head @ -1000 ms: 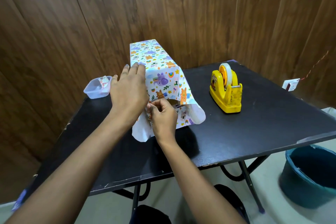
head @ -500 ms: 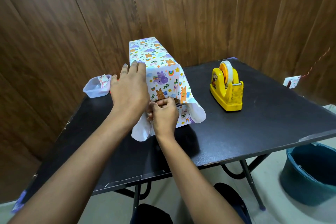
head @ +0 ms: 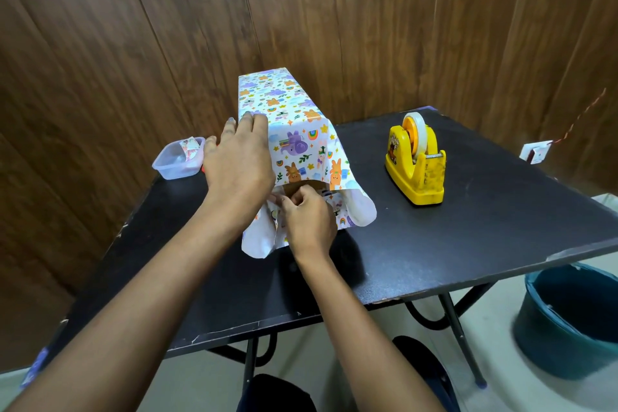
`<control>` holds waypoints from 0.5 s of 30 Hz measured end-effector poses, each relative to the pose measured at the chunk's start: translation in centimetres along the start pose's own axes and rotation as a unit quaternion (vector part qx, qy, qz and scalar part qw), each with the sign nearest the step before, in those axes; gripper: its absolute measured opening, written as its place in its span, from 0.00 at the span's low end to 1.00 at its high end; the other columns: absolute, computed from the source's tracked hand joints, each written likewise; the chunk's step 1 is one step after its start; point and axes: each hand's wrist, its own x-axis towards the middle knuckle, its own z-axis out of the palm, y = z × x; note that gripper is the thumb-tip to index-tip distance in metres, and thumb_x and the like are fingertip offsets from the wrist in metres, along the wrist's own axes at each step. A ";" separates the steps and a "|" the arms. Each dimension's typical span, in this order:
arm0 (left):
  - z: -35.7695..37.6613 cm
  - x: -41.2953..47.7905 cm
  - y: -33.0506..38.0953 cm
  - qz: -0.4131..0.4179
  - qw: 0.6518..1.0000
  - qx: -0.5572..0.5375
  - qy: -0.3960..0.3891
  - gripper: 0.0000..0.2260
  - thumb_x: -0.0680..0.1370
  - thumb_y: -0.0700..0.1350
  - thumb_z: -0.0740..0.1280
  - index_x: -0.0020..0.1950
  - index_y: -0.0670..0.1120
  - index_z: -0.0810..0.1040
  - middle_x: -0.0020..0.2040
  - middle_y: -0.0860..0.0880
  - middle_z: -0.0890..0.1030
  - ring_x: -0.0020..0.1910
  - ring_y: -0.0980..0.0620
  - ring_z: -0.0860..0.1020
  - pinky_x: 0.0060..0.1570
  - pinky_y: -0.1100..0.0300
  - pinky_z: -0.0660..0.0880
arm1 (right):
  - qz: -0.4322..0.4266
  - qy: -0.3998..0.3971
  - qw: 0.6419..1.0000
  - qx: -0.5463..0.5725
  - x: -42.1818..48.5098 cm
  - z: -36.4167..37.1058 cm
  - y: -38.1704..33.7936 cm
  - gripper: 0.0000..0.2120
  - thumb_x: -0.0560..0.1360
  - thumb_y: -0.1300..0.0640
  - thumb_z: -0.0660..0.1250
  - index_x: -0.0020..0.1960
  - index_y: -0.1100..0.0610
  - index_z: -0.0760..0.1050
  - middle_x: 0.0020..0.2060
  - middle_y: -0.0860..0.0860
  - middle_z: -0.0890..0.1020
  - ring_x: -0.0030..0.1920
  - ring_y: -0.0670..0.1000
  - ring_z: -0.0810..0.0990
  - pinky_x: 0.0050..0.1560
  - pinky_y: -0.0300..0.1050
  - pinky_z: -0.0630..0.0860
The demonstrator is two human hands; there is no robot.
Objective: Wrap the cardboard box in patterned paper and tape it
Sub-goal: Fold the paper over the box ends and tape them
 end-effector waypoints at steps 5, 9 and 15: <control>0.2 0.1 -0.3 0.011 1.000 0.002 0.004 0.26 0.74 0.43 0.70 0.68 0.43 0.63 0.70 0.43 0.68 0.70 0.42 0.65 0.62 0.44 0.67 | -0.032 -0.029 0.995 -0.088 0.4 -0.9 0.1 0.15 0.76 0.45 0.64 0.36 0.53 0.68 0.41 0.51 0.81 0.41 0.53 0.74 0.39 0.41 0.62; 0.2 0.1 -0.3 0.012 1.000 -0.002 0.007 0.26 0.74 0.44 0.70 0.68 0.43 0.63 0.70 0.43 0.68 0.70 0.42 0.66 0.60 0.44 0.69 | -0.058 -0.037 0.992 -0.110 0.6 -1.0 0.5 0.15 0.75 0.48 0.64 0.34 0.53 0.67 0.40 0.51 0.81 0.41 0.52 0.76 0.39 0.41 0.63; 0.2 0.1 -0.2 0.009 1.000 -0.020 0.009 0.25 0.74 0.44 0.70 0.67 0.43 0.63 0.69 0.43 0.68 0.69 0.42 0.67 0.58 0.45 0.72 | -0.063 -0.036 0.992 -0.102 0.5 -0.9 0.4 0.18 0.76 0.49 0.63 0.31 0.53 0.64 0.36 0.50 0.79 0.39 0.52 0.75 0.36 0.42 0.62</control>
